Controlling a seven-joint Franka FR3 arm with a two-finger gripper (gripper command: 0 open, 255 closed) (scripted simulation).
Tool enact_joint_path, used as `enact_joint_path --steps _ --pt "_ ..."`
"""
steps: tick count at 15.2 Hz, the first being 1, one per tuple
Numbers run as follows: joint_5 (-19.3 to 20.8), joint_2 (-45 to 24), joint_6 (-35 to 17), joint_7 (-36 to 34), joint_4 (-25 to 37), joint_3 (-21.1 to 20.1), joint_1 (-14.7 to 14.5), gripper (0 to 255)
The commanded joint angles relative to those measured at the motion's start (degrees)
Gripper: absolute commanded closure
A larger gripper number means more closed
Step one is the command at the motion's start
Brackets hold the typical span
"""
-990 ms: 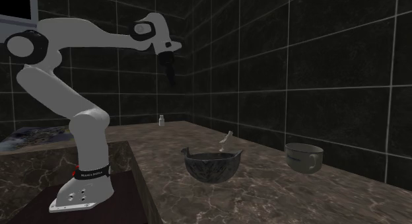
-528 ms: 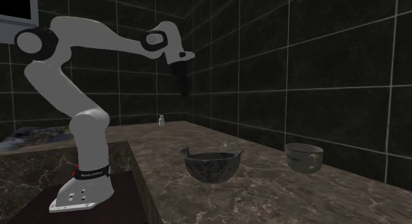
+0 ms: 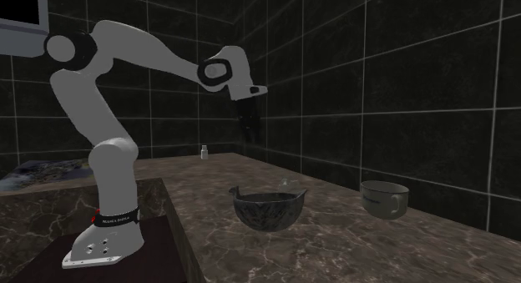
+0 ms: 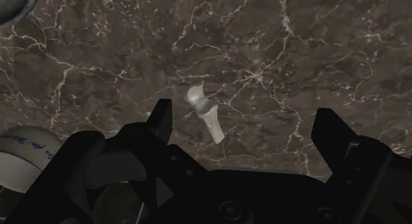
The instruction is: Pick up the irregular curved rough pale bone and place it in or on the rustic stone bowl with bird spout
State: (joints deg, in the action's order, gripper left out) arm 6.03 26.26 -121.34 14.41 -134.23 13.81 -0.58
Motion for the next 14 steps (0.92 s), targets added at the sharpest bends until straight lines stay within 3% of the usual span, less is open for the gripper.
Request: enact_joint_path --steps 1,9,14 --pt "-0.6 -3.9 -3.0 3.3 0.8 2.0 -0.5 0" --pt "-7.8 -21.0 -12.0 17.6 7.7 8.0 -2.5 0" --pt "-9.4 -23.8 -15.5 18.7 6.7 8.0 -2.5 0"
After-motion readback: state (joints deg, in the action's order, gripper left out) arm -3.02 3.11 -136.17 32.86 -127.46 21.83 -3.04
